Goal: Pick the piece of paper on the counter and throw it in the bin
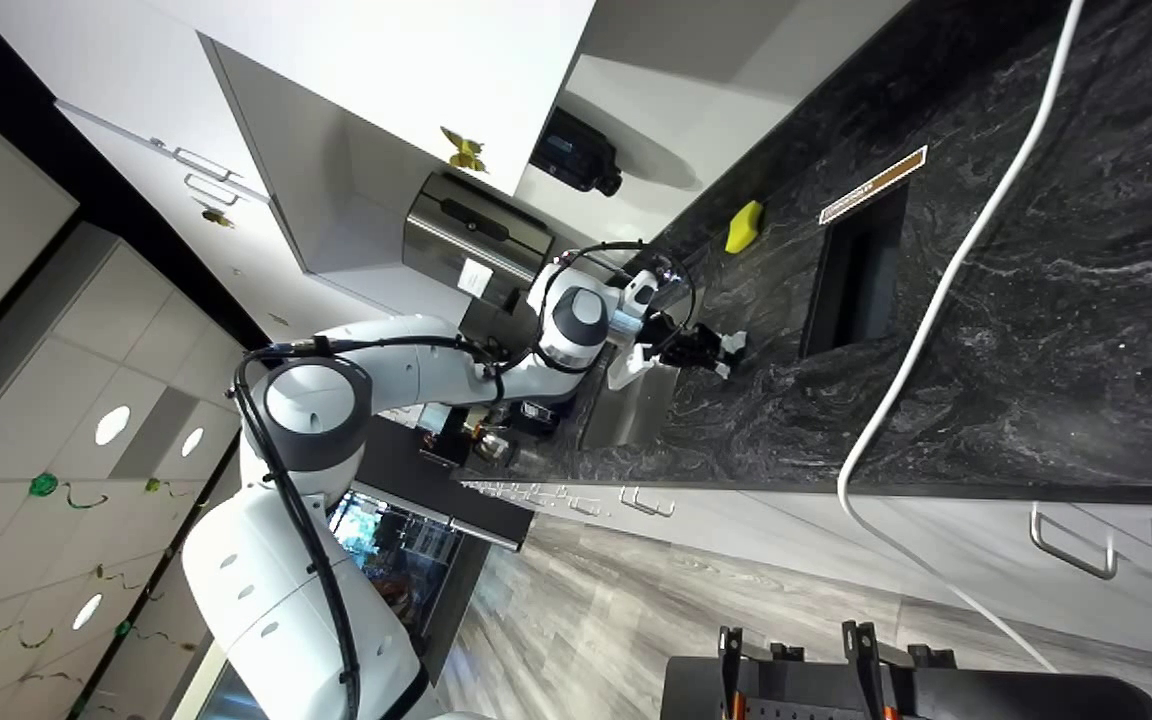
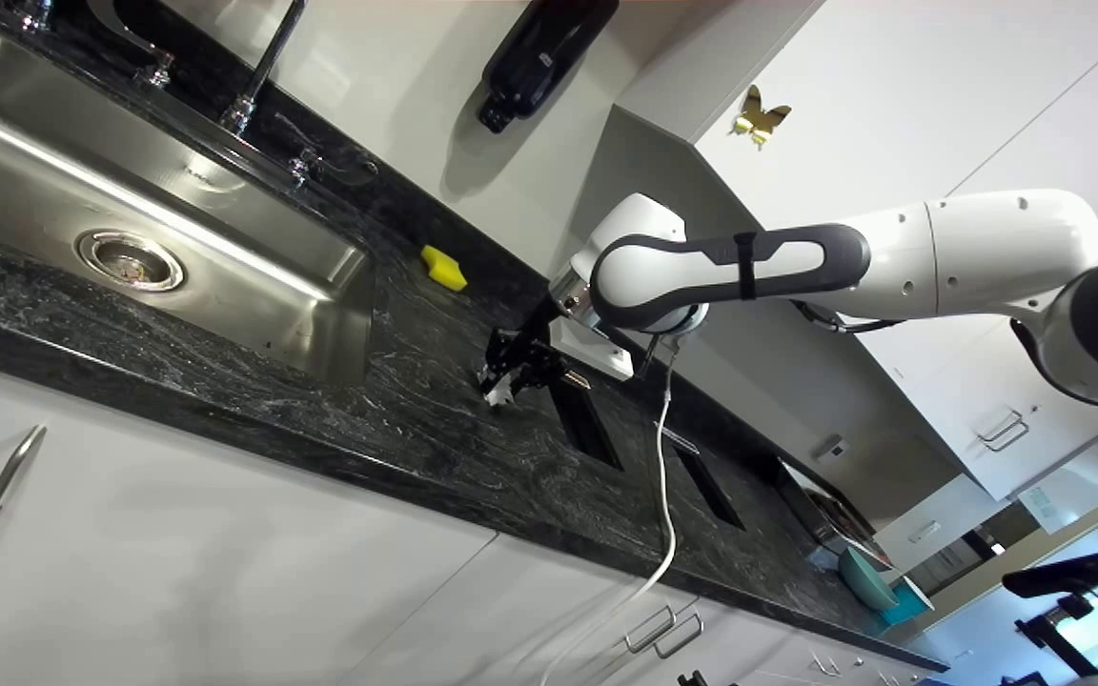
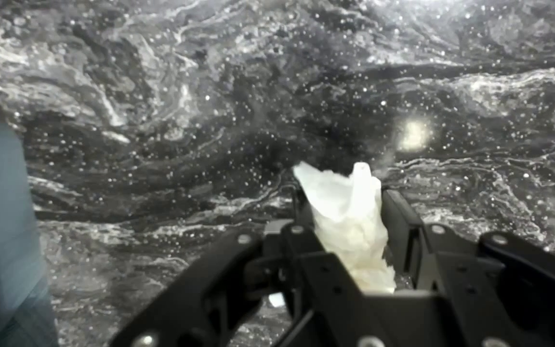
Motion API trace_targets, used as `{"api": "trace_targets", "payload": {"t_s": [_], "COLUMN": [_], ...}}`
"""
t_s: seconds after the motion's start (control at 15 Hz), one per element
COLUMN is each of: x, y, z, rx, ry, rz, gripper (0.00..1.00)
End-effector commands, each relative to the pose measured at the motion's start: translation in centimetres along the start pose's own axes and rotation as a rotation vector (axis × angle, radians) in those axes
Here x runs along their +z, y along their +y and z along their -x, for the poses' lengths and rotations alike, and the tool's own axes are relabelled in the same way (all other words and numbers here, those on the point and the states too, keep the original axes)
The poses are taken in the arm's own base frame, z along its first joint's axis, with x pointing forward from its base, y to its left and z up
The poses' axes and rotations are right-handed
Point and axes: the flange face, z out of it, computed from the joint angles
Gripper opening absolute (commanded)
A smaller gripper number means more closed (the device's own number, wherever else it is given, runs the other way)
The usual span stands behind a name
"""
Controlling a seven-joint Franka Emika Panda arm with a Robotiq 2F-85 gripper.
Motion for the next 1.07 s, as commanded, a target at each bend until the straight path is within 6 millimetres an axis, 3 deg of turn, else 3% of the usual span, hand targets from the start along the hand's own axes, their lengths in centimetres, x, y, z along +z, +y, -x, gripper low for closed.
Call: {"api": "trace_targets", "payload": {"t_s": [0.0,0.07,0.13,0.47,0.73,1.0], "x": [-0.4,-0.4,-0.4,-2.9,-7.0,-8.9], "y": [0.5,0.7,0.8,2.8,6.6,11.9], "z": [-0.6,-0.5,-0.5,0.3,1.6,1.4], "rx": [0.005,0.009,0.012,0.056,0.123,0.206], "ry": [-0.007,-0.005,-0.002,0.041,0.144,0.192], "rz": [-0.013,-0.012,-0.01,-0.017,-0.019,-0.004], "gripper": [0.12,0.03,0.0,0.0,0.0,0.0]}}
